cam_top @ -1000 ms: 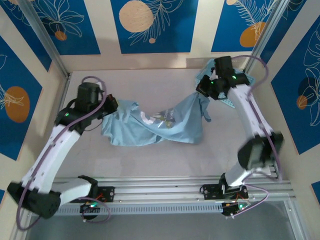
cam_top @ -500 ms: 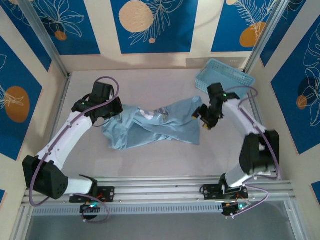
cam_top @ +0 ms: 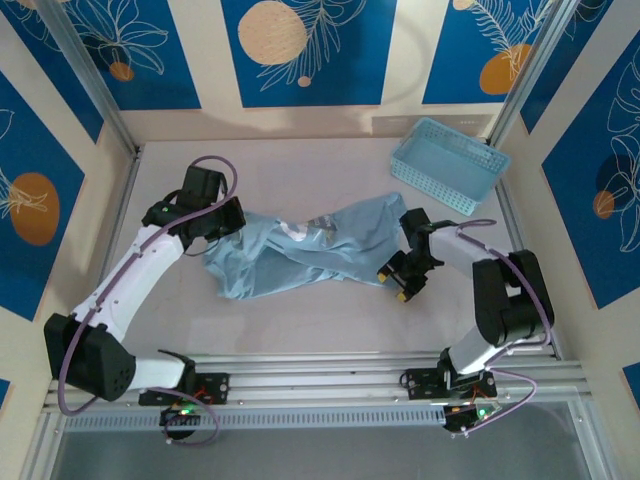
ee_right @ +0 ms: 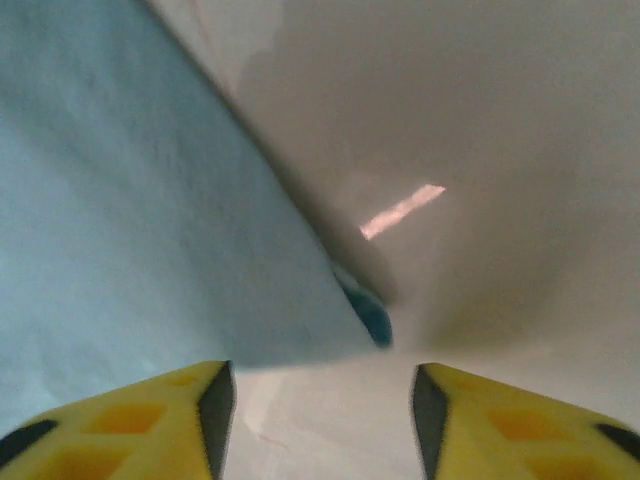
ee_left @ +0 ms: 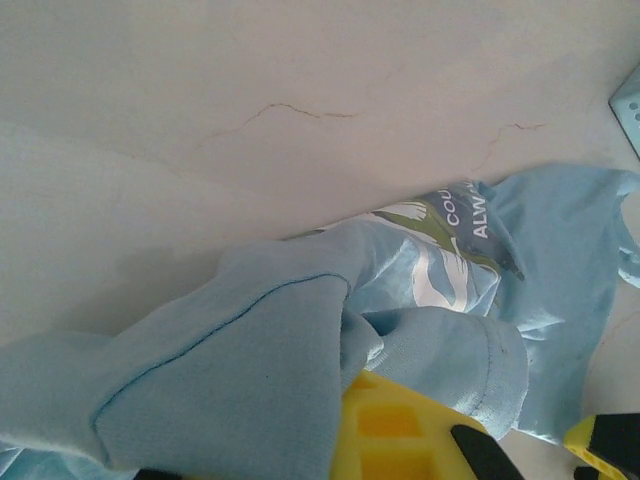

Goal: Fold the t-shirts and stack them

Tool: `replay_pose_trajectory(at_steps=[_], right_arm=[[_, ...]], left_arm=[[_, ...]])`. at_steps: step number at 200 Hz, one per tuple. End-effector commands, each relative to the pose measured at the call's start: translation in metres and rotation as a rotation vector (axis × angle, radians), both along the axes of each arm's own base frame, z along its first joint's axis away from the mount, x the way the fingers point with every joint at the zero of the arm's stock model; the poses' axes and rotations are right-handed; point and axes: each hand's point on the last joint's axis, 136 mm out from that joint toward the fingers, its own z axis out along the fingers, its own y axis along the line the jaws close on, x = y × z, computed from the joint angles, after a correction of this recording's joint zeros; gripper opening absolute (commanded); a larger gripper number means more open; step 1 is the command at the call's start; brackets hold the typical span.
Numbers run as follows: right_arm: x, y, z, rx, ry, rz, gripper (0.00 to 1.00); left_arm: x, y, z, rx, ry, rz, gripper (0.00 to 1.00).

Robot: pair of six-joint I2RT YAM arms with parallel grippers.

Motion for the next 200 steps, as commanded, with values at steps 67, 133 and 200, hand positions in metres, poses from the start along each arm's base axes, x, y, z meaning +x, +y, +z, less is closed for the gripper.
replay_pose_trajectory(at_steps=[67, 133, 200], right_arm=[[0.095, 0.0, 0.125, -0.023, -0.43, 0.038, 0.0], [0.101, -0.009, 0.343, -0.018, -1.081, 0.134, 0.0], [0.025, -0.024, 0.481, 0.052, -1.502, 0.137, 0.0]], left_arm=[[-0.005, 0.008, 0.072, -0.046, -0.159, 0.004, 0.0], [-0.027, 0.047, 0.223, -0.05, -0.577, 0.131, 0.0], [-0.108, 0.085, 0.338, -0.093, -0.937, 0.191, 0.0]])
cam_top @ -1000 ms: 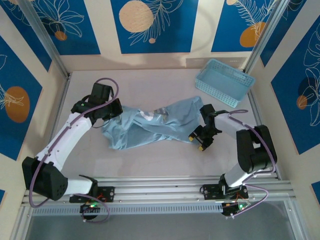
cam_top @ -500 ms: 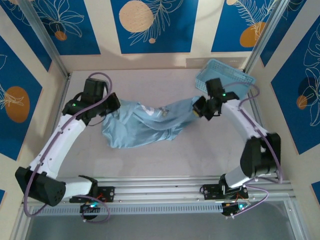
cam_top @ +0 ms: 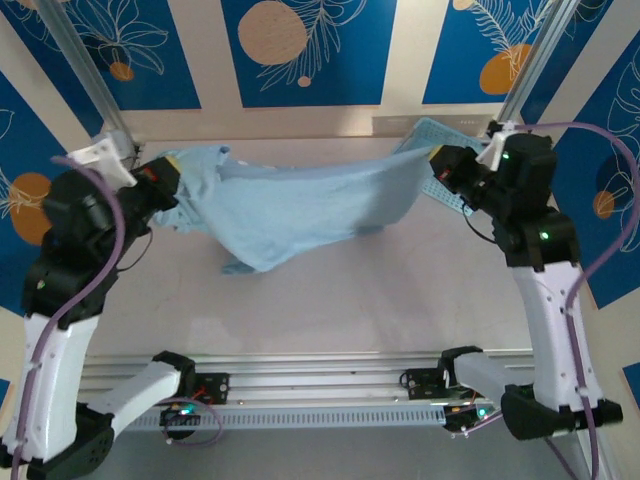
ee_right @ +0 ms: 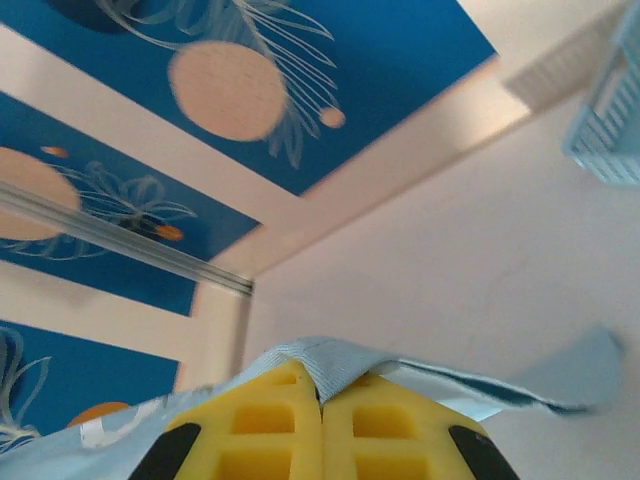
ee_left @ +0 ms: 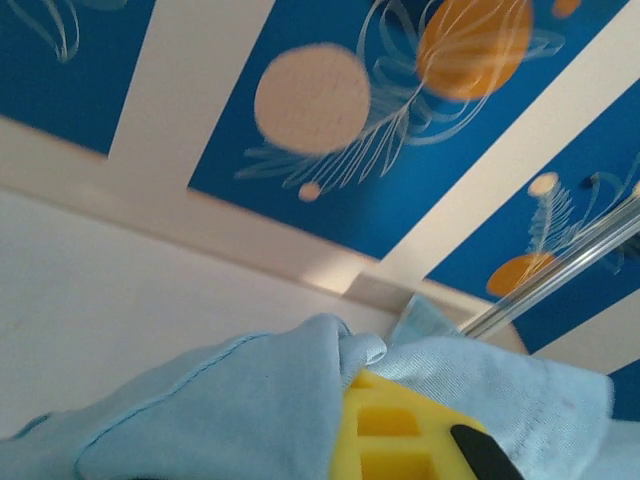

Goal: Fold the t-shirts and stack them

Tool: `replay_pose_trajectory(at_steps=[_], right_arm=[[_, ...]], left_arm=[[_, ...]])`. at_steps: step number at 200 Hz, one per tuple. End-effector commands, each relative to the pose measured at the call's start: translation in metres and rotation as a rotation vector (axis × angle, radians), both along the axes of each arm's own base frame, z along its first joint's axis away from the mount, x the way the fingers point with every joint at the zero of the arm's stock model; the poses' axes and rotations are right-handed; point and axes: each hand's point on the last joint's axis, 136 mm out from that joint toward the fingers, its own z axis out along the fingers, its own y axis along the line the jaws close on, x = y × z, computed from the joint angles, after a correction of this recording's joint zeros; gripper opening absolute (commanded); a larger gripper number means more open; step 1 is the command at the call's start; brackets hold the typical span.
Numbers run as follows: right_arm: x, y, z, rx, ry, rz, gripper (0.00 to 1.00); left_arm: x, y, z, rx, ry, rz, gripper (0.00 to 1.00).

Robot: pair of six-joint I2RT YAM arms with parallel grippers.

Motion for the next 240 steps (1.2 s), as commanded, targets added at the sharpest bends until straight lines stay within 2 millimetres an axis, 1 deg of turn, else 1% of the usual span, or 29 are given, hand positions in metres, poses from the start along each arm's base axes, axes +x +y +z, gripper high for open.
replay_pose_trajectory(at_steps=[1, 15, 27, 42, 48, 55, 69, 87, 98, 117, 125, 127, 132, 140, 141, 144, 145, 158, 168, 176, 189, 190, 195, 196, 200, 201, 212, 218, 240], right_arm=[[-0.027, 0.001, 0.053, 0.002, -0.165, 0.042, 0.0], [-0.029, -0.001, 0.067, 0.016, -0.195, 0.033, 0.0], [-0.024, -0.001, 0.074, 0.032, -0.203, 0.025, 0.0], [-0.005, -0.001, 0.074, 0.044, -0.184, 0.016, 0.0], [0.003, 0.001, 0.075, 0.047, -0.18, 0.023, 0.0], [0.02, 0.003, 0.068, 0.045, -0.152, 0.027, 0.0], [0.05, 0.007, 0.055, 0.041, -0.091, 0.025, 0.0], [0.106, 0.01, 0.021, 0.028, 0.008, 0.011, 0.0], [0.14, 0.012, 0.003, 0.025, 0.055, 0.012, 0.0], [0.206, 0.022, -0.042, 0.02, 0.163, 0.049, 0.0], [0.23, 0.026, -0.064, 0.021, 0.23, 0.07, 0.17], [0.232, 0.026, -0.062, 0.021, 0.233, 0.077, 0.21], [0.247, 0.029, -0.079, 0.022, 0.278, 0.091, 0.32], [0.259, 0.032, -0.096, 0.021, 0.327, 0.106, 0.46], [0.259, 0.033, -0.093, 0.022, 0.324, 0.109, 0.48], [0.263, 0.034, -0.104, 0.024, 0.35, 0.114, 0.51], [0.265, 0.035, -0.103, 0.024, 0.344, 0.115, 0.53], [0.266, 0.041, -0.115, 0.036, 0.385, 0.143, 0.66], [0.258, 0.045, -0.126, 0.014, 0.429, 0.15, 0.67], [0.248, 0.05, -0.135, -0.015, 0.474, 0.161, 0.67], [0.228, 0.062, -0.153, -0.069, 0.542, 0.187, 0.65], [0.229, 0.064, -0.16, -0.073, 0.554, 0.189, 0.65], [0.222, 0.07, -0.165, -0.083, 0.557, 0.201, 0.63], [0.221, 0.071, -0.161, -0.083, 0.543, 0.204, 0.63], [0.213, 0.075, -0.169, -0.084, 0.554, 0.213, 0.63], [0.212, 0.077, -0.165, -0.082, 0.539, 0.216, 0.62], [0.19, 0.085, -0.185, -0.067, 0.564, 0.223, 0.6], [0.176, 0.087, -0.191, -0.057, 0.579, 0.225, 0.57], [0.13, 0.1, -0.233, -0.065, 0.694, 0.248, 0.45]], left_arm=[[-0.023, 0.024, 0.055, 0.002, -0.166, 0.083, 0.0], [-0.027, 0.027, 0.075, 0.002, -0.208, 0.096, 0.0], [-0.021, 0.026, 0.087, 0.001, -0.226, 0.099, 0.0], [0.001, 0.022, 0.087, 0.007, -0.193, 0.119, 0.0], [0.015, 0.02, 0.082, 0.016, -0.162, 0.131, 0.0], [0.031, 0.019, 0.074, 0.026, -0.121, 0.151, 0.0], [0.073, 0.01, 0.052, 0.051, -0.044, 0.163, 0.0], [0.135, 0.003, 0.021, 0.023, 0.051, 0.14, 0.0], [0.178, 0.009, -0.01, -0.007, 0.146, 0.155, 0.0], [0.253, 0.025, -0.07, -0.056, 0.294, 0.162, 0.0], [0.281, 0.032, -0.094, -0.087, 0.348, 0.148, 0.16], [0.286, 0.033, -0.098, -0.096, 0.361, 0.145, 0.22], [0.301, 0.037, -0.113, -0.115, 0.399, 0.138, 0.31], [0.317, 0.041, -0.125, -0.123, 0.428, 0.128, 0.43], [0.318, 0.041, -0.124, -0.123, 0.426, 0.127, 0.45], [0.322, 0.041, -0.128, -0.117, 0.436, 0.126, 0.49], [0.323, 0.042, -0.126, -0.116, 0.433, 0.126, 0.5], [0.326, 0.041, -0.128, -0.087, 0.447, 0.125, 0.71], [0.318, 0.042, -0.135, -0.072, 0.489, 0.126, 0.74], [0.308, 0.04, -0.145, -0.038, 0.538, 0.13, 0.75], [0.285, 0.038, -0.169, 0.027, 0.634, 0.148, 0.74], [0.283, 0.037, -0.171, 0.031, 0.64, 0.149, 0.74], [0.273, 0.037, -0.183, 0.04, 0.672, 0.155, 0.73], [0.271, 0.036, -0.182, 0.04, 0.672, 0.155, 0.72], [0.263, 0.035, -0.192, 0.041, 0.695, 0.155, 0.71], [0.26, 0.035, -0.196, 0.04, 0.705, 0.156, 0.71], [0.235, 0.036, -0.224, 0.026, 0.777, 0.17, 0.66], [0.221, 0.036, -0.243, 0.02, 0.83, 0.175, 0.63], [0.177, 0.03, -0.303, 0.022, 0.995, 0.132, 0.59]])
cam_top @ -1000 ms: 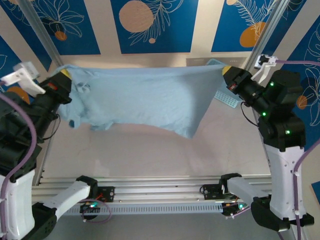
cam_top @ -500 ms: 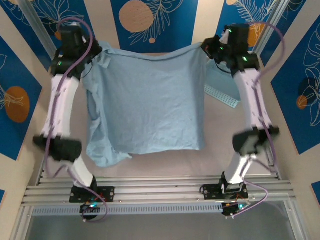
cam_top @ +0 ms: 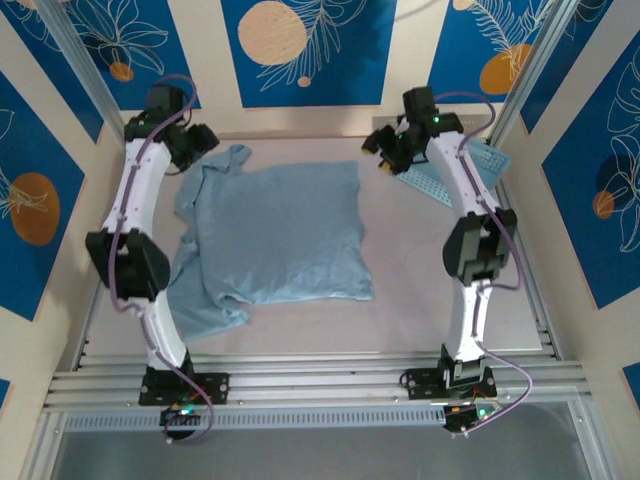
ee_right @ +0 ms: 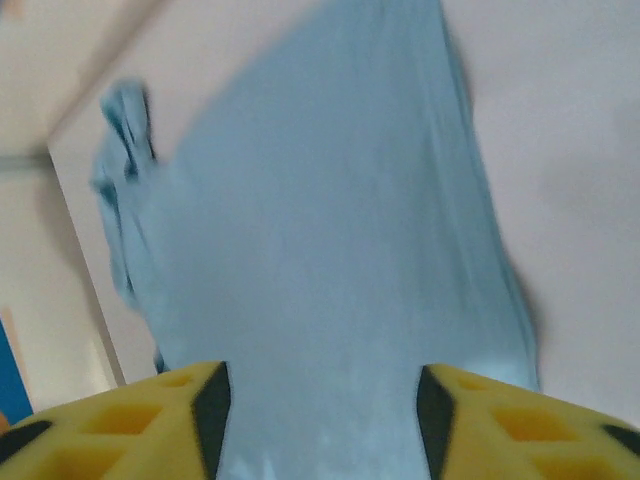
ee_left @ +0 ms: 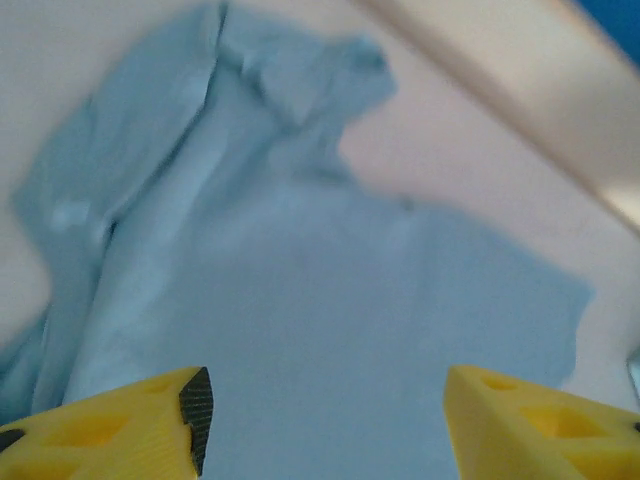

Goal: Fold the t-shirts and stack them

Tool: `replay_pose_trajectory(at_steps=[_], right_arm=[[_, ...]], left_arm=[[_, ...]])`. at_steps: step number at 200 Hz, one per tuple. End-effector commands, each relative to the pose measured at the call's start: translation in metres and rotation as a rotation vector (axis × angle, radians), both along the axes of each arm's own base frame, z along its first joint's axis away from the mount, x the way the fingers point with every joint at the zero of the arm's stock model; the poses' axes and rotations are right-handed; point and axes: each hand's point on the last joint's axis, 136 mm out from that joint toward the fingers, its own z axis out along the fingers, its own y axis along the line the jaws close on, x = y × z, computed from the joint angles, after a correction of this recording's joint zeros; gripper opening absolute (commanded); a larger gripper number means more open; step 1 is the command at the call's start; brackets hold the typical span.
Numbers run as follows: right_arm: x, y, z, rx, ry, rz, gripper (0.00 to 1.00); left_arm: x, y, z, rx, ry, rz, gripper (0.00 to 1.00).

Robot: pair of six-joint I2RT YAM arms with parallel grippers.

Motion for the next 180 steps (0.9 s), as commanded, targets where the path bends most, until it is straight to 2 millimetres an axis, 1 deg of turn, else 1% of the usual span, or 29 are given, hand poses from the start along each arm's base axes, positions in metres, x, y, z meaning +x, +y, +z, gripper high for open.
replay_pose_trajectory(at_steps=[1, 11, 21, 34, 44, 60, 69, 92, 112, 128, 155, 171, 180], right_arm=[[-0.032, 0.016, -0.004, 0.034, -0.019, 0.028, 0.44], [-0.049, 0.028, -0.021, 0.043, 0.014, 0.055, 0.41], [-0.065, 0.039, -0.037, 0.04, 0.053, 0.078, 0.4], [-0.083, 0.052, -0.061, 0.032, 0.114, 0.099, 0.37], [-0.094, 0.062, -0.08, 0.022, 0.156, 0.115, 0.36], [-0.106, 0.071, -0.109, 0.002, 0.232, 0.123, 0.35], [-0.11, 0.075, -0.122, -0.009, 0.272, 0.124, 0.34], [-0.116, 0.074, -0.156, -0.056, 0.384, 0.12, 0.35], [-0.118, 0.064, -0.185, -0.11, 0.488, 0.107, 0.34], [-0.116, 0.046, -0.201, -0.15, 0.55, 0.056, 0.33], [-0.107, 0.014, -0.214, -0.18, 0.621, -0.017, 0.33], [-0.097, 0.0, -0.218, -0.172, 0.637, -0.044, 0.31], [-0.091, -0.009, -0.219, -0.166, 0.643, -0.058, 0.31]], left_arm=[[-0.04, -0.001, -0.057, -0.014, 0.158, -0.016, 0.58], [-0.057, -0.005, -0.081, -0.027, 0.225, -0.035, 0.57], [-0.074, -0.003, -0.101, -0.021, 0.285, -0.037, 0.55], [-0.091, -0.001, -0.121, -0.016, 0.338, -0.029, 0.53], [-0.101, 0.001, -0.135, -0.021, 0.371, -0.016, 0.51], [-0.119, 0.007, -0.158, -0.047, 0.43, 0.029, 0.46], [-0.13, 0.014, -0.17, -0.051, 0.467, 0.068, 0.43], [-0.149, 0.027, -0.189, -0.071, 0.505, 0.131, 0.41], [-0.16, 0.037, -0.2, -0.043, 0.544, 0.147, 0.41], [-0.165, 0.048, -0.209, -0.018, 0.574, 0.164, 0.41], [-0.163, 0.07, -0.22, 0.01, 0.592, 0.219, 0.38], [-0.155, 0.081, -0.226, 0.014, 0.601, 0.24, 0.36], [-0.149, 0.084, -0.229, 0.004, 0.6, 0.241, 0.32]])
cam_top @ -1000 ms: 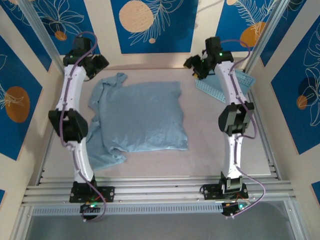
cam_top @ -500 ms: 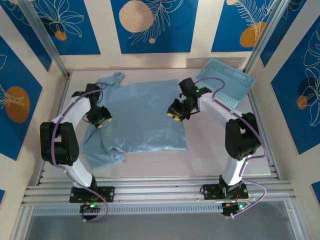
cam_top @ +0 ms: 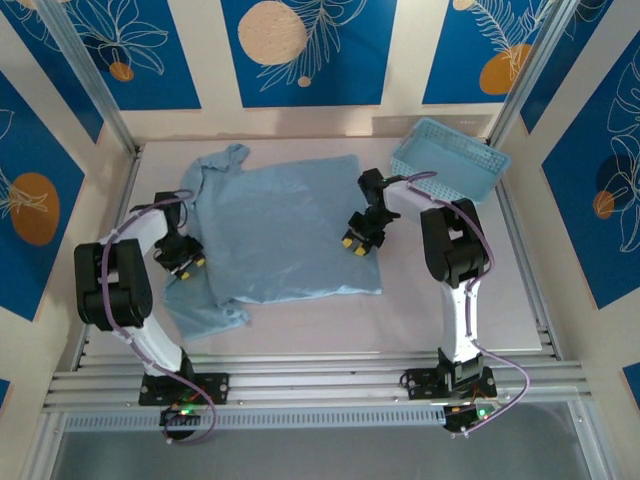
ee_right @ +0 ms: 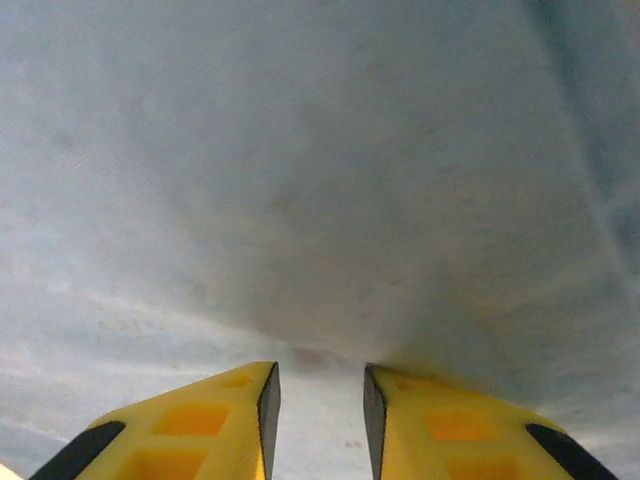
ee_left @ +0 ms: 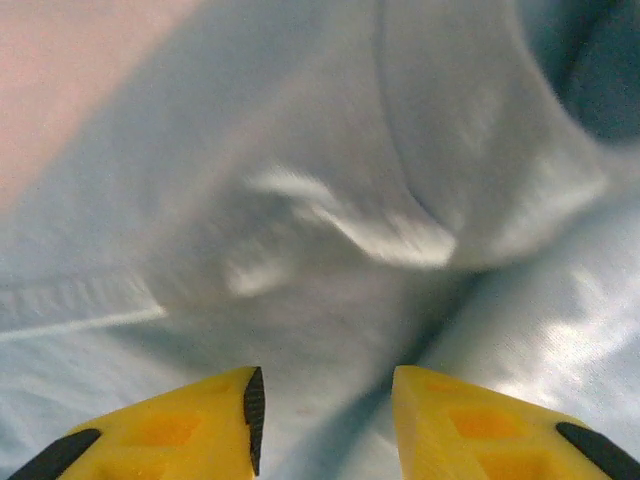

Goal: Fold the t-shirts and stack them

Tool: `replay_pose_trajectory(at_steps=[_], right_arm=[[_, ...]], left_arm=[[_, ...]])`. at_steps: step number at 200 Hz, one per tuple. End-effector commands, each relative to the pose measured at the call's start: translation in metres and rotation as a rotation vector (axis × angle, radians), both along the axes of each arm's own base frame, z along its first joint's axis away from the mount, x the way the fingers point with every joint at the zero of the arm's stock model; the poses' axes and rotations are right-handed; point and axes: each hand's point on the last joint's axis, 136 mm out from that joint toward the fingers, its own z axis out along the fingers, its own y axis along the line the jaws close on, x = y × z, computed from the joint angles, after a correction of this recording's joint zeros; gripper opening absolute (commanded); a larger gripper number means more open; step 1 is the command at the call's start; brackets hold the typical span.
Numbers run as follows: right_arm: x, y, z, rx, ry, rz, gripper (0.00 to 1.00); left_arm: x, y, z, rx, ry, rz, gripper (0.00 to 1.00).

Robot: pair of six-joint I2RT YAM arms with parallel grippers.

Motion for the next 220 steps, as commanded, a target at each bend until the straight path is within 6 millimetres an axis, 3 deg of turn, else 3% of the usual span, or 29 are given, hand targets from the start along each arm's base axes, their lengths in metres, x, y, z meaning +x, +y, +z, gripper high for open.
replay_pose_trajectory(at_steps=[1, 37, 56, 80, 95, 107, 120, 146, 166, 189, 220], right_arm=[[-0.001, -0.034, -0.018, -0.072, 0.094, -0.044, 0.31], [0.044, -0.063, -0.013, -0.052, 0.05, -0.103, 0.29], [0.071, -0.07, -0.008, -0.043, 0.008, -0.099, 0.26], [0.106, -0.069, 0.011, -0.025, -0.091, -0.061, 0.26], [0.119, -0.063, 0.032, -0.006, -0.174, -0.028, 0.28], [0.121, -0.059, 0.049, -0.008, -0.226, -0.006, 0.31], [0.115, -0.057, 0.07, -0.025, -0.274, 0.011, 0.37], [0.084, -0.058, 0.094, -0.031, -0.31, -0.002, 0.44], [0.055, -0.061, 0.099, -0.006, -0.316, -0.014, 0.45], [0.027, -0.063, 0.093, 0.027, -0.312, -0.006, 0.51], [0.006, -0.077, 0.07, 0.054, -0.255, -0.05, 0.52]], left_arm=[[0.014, 0.019, -0.011, 0.026, 0.009, 0.025, 0.31], [0.072, 0.005, -0.016, -0.109, -0.073, -0.035, 0.22], [0.11, 0.011, -0.009, -0.1, -0.132, -0.089, 0.2], [0.155, 0.014, 0.031, -0.08, -0.311, -0.124, 0.31], [0.161, 0.012, 0.065, -0.031, -0.389, -0.148, 0.42], [0.146, 0.01, 0.081, 0.003, -0.378, -0.153, 0.45], [0.111, 0.006, 0.084, 0.003, -0.313, -0.115, 0.45], [0.017, -0.018, 0.058, -0.054, -0.132, -0.019, 0.43], [-0.033, -0.042, 0.037, -0.13, -0.076, 0.053, 0.43], [-0.055, -0.06, 0.017, -0.198, -0.048, 0.131, 0.47], [-0.049, -0.059, 0.004, -0.196, -0.063, 0.216, 0.49]])
